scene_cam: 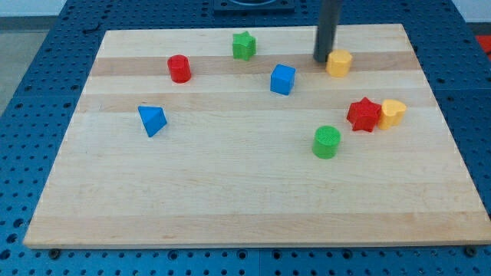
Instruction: Push the yellow hexagon to the center right
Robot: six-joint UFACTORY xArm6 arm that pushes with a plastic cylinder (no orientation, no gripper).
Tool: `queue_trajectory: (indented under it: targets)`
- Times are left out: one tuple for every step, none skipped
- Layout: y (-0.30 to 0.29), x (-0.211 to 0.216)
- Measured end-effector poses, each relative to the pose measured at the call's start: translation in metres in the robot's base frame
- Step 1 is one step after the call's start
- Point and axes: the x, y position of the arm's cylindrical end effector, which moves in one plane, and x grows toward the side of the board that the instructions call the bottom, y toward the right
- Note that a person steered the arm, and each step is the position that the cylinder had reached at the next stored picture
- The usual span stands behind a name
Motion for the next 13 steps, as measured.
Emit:
queue_trajectory:
  targets:
    - [0.045,0.011]
    - [0.084,0.027]
    - [0.097,0.028]
    - [0.095,-0.005]
    - [0.071,-0.025]
    - [0.039,-0.014]
    - [0.012,0.008]
    - [0.016,0.027]
    - [0.043,0.044]
    - [0.057,0.064]
    - [0.064,0.070]
    - [0.062,0.044]
    - [0.072,0.029]
